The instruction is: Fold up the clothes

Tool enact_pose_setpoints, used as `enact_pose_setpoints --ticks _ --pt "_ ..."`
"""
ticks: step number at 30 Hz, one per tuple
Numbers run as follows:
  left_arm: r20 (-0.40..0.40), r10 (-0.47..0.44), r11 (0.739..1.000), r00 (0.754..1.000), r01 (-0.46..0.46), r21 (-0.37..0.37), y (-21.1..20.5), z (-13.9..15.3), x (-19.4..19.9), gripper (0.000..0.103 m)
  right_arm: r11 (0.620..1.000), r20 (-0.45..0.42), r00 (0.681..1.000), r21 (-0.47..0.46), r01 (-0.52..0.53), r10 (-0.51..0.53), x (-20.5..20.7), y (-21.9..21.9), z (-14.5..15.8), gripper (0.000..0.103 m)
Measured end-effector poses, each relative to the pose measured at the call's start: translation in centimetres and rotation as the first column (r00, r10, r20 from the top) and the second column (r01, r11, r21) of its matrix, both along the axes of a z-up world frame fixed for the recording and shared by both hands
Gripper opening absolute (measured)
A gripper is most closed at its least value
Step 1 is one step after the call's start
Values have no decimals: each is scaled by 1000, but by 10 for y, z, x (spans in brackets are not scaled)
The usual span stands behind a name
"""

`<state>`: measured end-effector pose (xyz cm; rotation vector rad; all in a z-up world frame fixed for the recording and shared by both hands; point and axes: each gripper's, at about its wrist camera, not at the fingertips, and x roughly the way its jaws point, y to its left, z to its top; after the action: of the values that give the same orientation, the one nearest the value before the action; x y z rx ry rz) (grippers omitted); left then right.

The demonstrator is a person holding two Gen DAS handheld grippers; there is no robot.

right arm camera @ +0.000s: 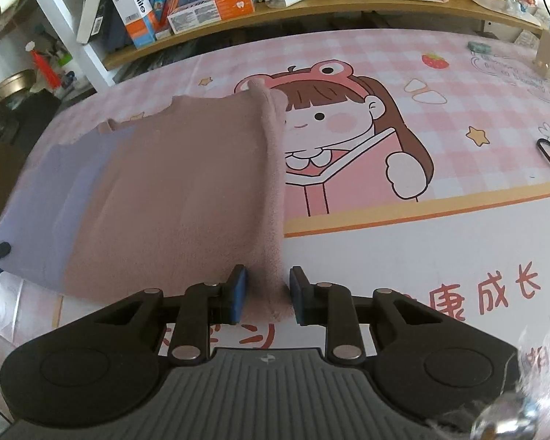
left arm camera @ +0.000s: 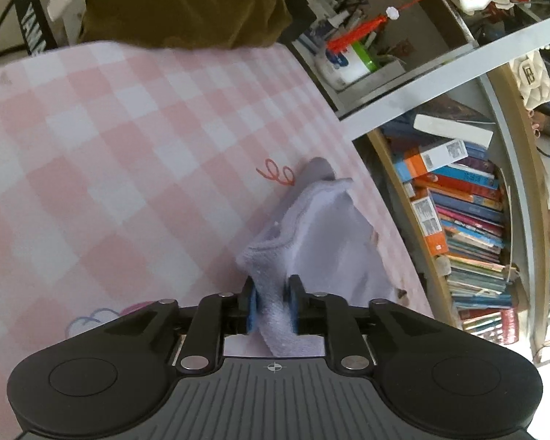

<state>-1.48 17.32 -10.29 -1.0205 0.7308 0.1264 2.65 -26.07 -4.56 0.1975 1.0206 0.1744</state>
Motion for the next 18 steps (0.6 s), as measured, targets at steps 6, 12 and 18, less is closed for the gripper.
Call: enact_pose_setpoints --ticks 6,12,18 --pt "-2 4 998 1000 -4 -63 -1 -11 13 28 999 4 1000 -44 -15 15 1 4 0 24" --pt "6 33 995 999 -33 -97 0 -17 16 17 997 6 1000 -71 -27 28 1 8 0 24" --pt "11 12 998 1000 -11 -68 1 -17 17 10 998 15 1000 -65 4 -3 -1 4 3 32"
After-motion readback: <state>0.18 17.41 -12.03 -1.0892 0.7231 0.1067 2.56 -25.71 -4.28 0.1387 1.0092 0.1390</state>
